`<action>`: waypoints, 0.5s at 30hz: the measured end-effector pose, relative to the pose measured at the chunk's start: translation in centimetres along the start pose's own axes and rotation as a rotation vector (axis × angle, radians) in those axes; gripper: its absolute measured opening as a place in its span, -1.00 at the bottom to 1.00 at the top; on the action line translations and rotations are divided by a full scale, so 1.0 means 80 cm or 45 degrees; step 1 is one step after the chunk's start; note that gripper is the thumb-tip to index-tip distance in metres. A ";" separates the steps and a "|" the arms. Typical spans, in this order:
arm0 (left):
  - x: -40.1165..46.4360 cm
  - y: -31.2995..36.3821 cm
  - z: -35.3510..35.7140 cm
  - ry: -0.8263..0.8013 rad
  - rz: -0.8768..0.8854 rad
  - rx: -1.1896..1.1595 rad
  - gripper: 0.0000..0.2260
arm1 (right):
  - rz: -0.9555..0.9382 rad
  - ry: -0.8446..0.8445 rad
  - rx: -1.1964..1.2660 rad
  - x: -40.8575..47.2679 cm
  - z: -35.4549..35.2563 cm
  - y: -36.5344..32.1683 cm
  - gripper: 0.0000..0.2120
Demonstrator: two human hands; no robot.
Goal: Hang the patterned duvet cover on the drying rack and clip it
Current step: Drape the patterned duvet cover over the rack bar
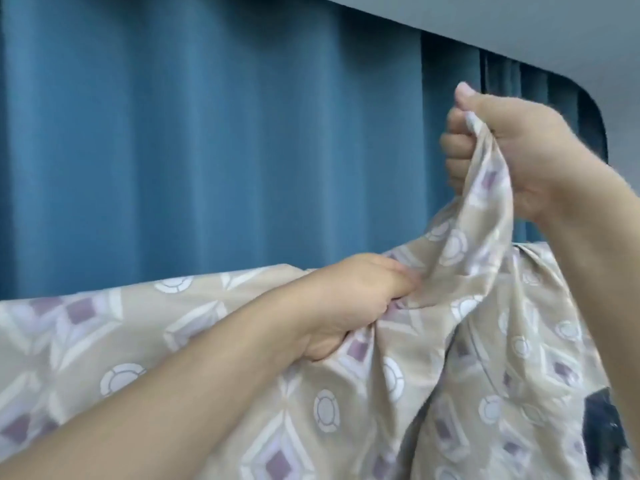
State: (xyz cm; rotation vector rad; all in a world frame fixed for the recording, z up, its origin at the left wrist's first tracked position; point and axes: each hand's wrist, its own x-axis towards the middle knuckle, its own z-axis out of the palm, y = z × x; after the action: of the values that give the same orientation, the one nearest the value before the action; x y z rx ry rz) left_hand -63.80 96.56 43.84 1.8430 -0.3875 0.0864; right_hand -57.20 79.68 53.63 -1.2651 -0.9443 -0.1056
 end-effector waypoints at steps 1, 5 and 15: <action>0.002 -0.003 0.002 -0.013 0.025 0.182 -0.75 | 0.081 -0.097 -0.115 -0.021 -0.005 0.001 -0.60; 0.016 -0.025 0.012 -0.027 0.071 0.875 -0.73 | 0.434 -0.196 -0.201 -0.067 -0.031 0.054 -0.62; 0.048 -0.102 0.004 -0.172 -0.245 1.008 -0.72 | 0.876 -0.233 0.435 -0.075 -0.050 0.199 -0.59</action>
State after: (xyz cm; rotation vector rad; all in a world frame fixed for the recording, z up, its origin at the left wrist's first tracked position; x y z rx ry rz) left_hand -57.71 97.51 37.25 2.6695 -0.2831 -0.0240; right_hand -50.08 79.40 37.64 -1.2248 -0.6003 0.6919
